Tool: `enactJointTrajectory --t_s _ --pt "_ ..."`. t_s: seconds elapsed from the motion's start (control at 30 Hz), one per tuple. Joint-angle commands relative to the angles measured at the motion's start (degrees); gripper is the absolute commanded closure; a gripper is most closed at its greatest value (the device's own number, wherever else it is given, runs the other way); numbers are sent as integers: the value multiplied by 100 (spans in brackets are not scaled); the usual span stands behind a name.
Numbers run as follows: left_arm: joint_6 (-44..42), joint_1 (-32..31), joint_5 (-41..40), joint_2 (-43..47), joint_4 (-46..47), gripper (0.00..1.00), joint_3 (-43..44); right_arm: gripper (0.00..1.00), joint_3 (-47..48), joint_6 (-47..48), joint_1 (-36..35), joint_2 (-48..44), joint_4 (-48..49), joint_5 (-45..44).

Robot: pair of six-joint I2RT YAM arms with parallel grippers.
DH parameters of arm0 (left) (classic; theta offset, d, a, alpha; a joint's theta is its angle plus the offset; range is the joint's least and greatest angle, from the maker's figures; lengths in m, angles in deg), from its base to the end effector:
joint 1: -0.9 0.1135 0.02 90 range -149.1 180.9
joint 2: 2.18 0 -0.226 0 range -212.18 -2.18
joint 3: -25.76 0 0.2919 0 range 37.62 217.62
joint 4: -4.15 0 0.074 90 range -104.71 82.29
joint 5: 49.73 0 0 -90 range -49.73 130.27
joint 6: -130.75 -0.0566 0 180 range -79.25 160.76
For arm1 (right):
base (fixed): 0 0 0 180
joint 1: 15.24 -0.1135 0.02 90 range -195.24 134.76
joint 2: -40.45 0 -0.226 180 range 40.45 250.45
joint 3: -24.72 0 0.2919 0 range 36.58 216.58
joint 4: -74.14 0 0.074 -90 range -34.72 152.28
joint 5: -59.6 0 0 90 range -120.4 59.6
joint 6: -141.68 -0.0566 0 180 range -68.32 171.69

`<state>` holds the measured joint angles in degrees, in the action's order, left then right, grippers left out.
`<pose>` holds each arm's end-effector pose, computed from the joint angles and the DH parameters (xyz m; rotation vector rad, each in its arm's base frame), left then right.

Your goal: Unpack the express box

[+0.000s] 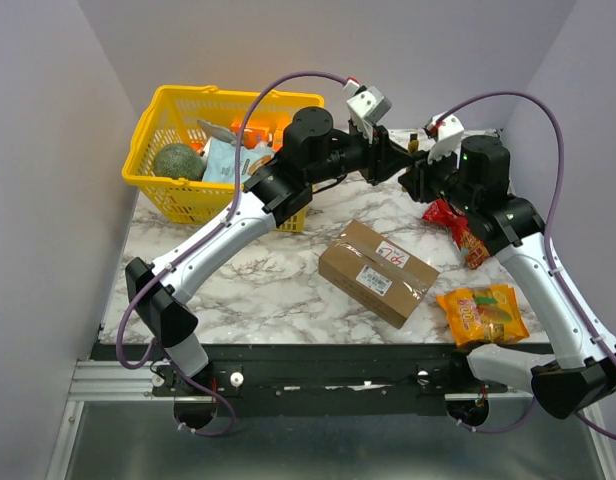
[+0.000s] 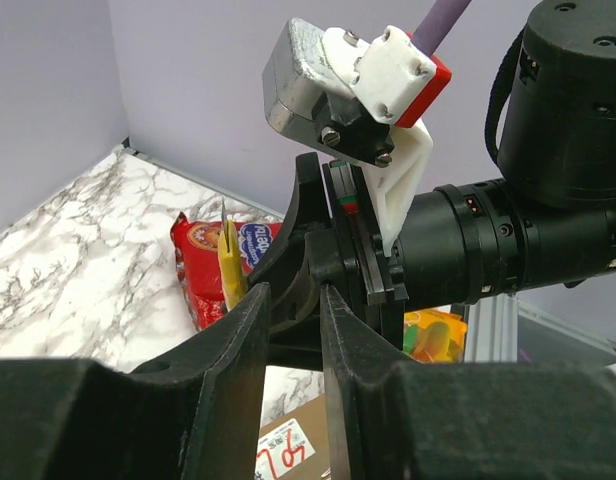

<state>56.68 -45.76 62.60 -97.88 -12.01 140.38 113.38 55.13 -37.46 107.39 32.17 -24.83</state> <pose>0.2896 -0.3382 0.4391 0.7484 1.4646 -1.1495 0.2987 0.1280 0.3844 -0.4935 1.8710 0.3126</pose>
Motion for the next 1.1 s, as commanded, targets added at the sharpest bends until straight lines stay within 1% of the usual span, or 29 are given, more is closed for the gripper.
enactJointTrajectory --t_s 0.0,0.07,0.1,0.2,0.37,0.47,0.53,0.6,0.67,0.7,0.77,0.87,0.9,0.97,1.07 --pt "-19 -10 -844 -125 -45 61 104 99 -59 -202 -160 -242 -13 341" --pt "-89 -2 -783 146 7 53 -201 100 -112 -221 -125 -269 22 392" --pt "-81 -2 -939 253 42 46 -326 100 -138 -195 -125 -278 23 436" --pt "-124 7 -941 456 34 41 -599 99 -209 -221 -125 -295 40 551" --pt "-151 25 -950 438 69 43 -670 99 -165 -239 -116 -225 31 788" --pt "-125 34 -949 412 122 46 -626 99 -112 -213 -125 -172 -4 788" --pt "-64 60 -993 377 43 50 -564 100 -59 -239 -125 -164 -21 771" --pt "-10 182 -854 464 -53 51 -573 100 -33 -326 -116 -155 -30 552" --pt "-151 244 -539 692 -54 50 -774 100 -24 -301 -37 -181 -39 638" --pt "-151 349 -423 780 -10 47 -879 100 -33 -222 -37 -181 -39 691" --pt "-142 420 -282 964 51 46 -1169 100 -77 -204 -37 -225 -13 919" --pt "-107 508 639 1071 481 46 -1564 100 -173 -169 -37 -234 -4 1218" --pt "-55 491 607 1080 674 45 -1618 99 -191 -168 -37 -225 -13 1228" --pt "173 464 449 1002 693 45 -1575 99 -209 -142 -28 -216 -56 1272" --pt "183 438 500 861 825 45 -1400 99 -209 -116 -37 -225 -74 1229"
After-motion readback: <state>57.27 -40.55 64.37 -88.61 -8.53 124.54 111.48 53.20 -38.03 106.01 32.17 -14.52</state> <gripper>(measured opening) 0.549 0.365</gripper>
